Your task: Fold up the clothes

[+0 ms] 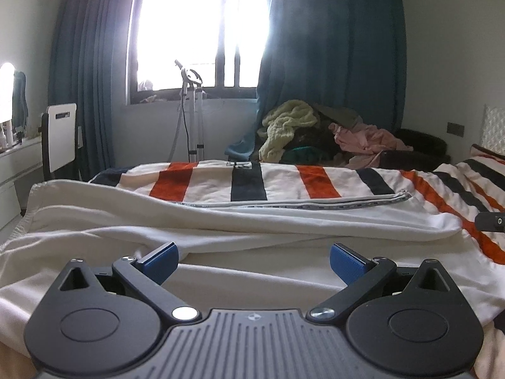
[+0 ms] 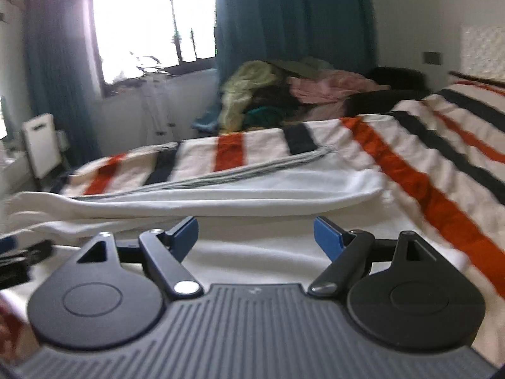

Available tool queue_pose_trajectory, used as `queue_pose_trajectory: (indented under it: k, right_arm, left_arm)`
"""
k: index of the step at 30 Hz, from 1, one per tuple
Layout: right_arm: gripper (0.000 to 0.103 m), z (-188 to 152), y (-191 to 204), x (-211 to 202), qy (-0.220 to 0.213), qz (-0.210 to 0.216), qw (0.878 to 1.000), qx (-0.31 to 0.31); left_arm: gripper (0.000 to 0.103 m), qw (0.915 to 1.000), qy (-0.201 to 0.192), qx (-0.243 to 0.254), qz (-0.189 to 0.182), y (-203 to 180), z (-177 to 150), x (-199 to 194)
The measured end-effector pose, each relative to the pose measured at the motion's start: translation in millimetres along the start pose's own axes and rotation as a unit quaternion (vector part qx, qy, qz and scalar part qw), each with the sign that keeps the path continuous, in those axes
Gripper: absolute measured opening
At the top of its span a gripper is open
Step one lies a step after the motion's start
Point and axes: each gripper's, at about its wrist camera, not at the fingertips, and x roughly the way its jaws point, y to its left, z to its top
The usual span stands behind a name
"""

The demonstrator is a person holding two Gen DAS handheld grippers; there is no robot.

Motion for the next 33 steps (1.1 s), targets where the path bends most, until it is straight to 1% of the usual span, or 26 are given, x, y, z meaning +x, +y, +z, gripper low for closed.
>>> queue_pose_trajectory:
  k: [2, 3, 4, 5, 6, 7, 9, 10, 11, 13, 15, 16, 17, 18, 20, 21, 22, 23, 24, 26, 28, 30, 31, 33]
  right_arm:
    - [0.082, 0, -7, 9, 0.008, -0.070, 0.997, -0.007]
    - [0.082, 1, -13, 15, 0.015, -0.107, 0.994, -0.008]
    - [0.082, 2, -24, 21, 0.023, -0.134, 0.991, 0.007]
    - [0.082, 4, -40, 27, 0.034, -0.158, 0.986, 0.040]
    - [0.082, 5, -64, 33, 0.048, -0.177, 0.978, 0.096]
    - [0.082, 4, -85, 38, 0.061, -0.186, 0.969, 0.149]
    - [0.082, -1, -119, 47, 0.089, -0.204, 0.951, 0.214]
    - [0.082, -3, -136, 51, 0.103, -0.213, 0.940, 0.246]
    - [0.082, -6, -153, 55, 0.121, -0.210, 0.929, 0.280]
    - [0.082, -18, -180, 57, 0.139, -0.196, 0.903, 0.356]
    - [0.082, -33, -199, 62, 0.156, -0.169, 0.879, 0.419]
    - [0.083, -38, -204, 65, 0.157, -0.147, 0.873, 0.437]
    - [0.073, -43, -208, 68, 0.153, -0.120, 0.871, 0.451]
    - [0.069, -46, -211, 74, 0.152, -0.098, 0.867, 0.463]
    - [0.059, -47, -217, 83, 0.155, -0.104, 0.866, 0.463]
    - [0.053, -46, -219, 90, 0.161, -0.117, 0.870, 0.452]
    - [0.037, -46, -221, 94, 0.166, -0.127, 0.872, 0.443]
    - [0.024, -46, -224, 97, 0.167, -0.131, 0.872, 0.441]
    - [0.020, -47, -226, 100, 0.167, -0.136, 0.872, 0.440]
    - [0.010, -48, -228, 98, 0.160, -0.134, 0.868, 0.450]
    - [0.007, -45, -230, 90, 0.127, -0.124, 0.871, 0.458]
    - [0.006, -39, -232, 82, 0.099, -0.111, 0.880, 0.451]
    - [0.006, -37, -231, 81, 0.095, -0.110, 0.884, 0.444]
    - [0.006, -34, -229, 85, 0.098, -0.116, 0.897, 0.416]
  left_arm:
    - [0.103, 1.0000, 0.007, -0.005, -0.001, 2, -2, 3]
    - [0.103, 0.9999, 0.012, -0.007, -0.001, 2, -3, 5]
    - [0.103, 0.9998, 0.017, -0.008, -0.002, 2, -4, 7]
    - [0.103, 0.9997, 0.023, -0.010, -0.003, 1, -5, 10]
    - [0.103, 0.9995, 0.030, -0.012, -0.005, 1, -6, 12]
    - [0.103, 0.9993, 0.034, -0.014, -0.006, 1, -7, 14]
    - [0.103, 0.9989, 0.042, -0.019, -0.007, 2, -8, 18]
    - [0.103, 0.9987, 0.046, -0.022, -0.006, 3, -9, 19]
    - [0.103, 0.9984, 0.051, -0.025, -0.006, 4, -9, 20]
    - [0.103, 0.9977, 0.056, -0.037, -0.003, 8, -10, 22]
    - [0.103, 0.9972, 0.058, -0.047, 0.006, 12, -9, 25]
    - [0.103, 0.9969, 0.058, -0.052, 0.011, 14, -9, 27]
    - [0.103, 0.9963, 0.059, -0.060, 0.015, 17, -8, 29]
    - [0.103, 0.9956, 0.061, -0.069, 0.018, 20, -8, 31]
    - [0.103, 0.9922, 0.076, -0.098, 0.017, 30, -9, 37]
    - [0.103, 0.9897, 0.084, -0.115, 0.016, 37, -10, 40]
    - [0.102, 0.9866, 0.089, -0.135, 0.018, 46, -10, 41]
    - [0.101, 0.9828, 0.090, -0.159, 0.027, 58, -9, 40]
    - [0.101, 0.9782, 0.088, -0.184, 0.037, 70, -8, 38]
    - [0.101, 0.9646, 0.079, -0.245, 0.055, 101, -5, 28]
    - [0.101, 0.9478, 0.068, -0.302, 0.077, 136, -1, 15]
    - [0.101, 0.9307, 0.057, -0.347, 0.102, 173, 3, 2]
    - [0.101, 0.9221, 0.054, -0.366, 0.114, 193, 4, -5]
    - [0.101, 0.9045, 0.055, -0.401, 0.133, 226, 1, -17]
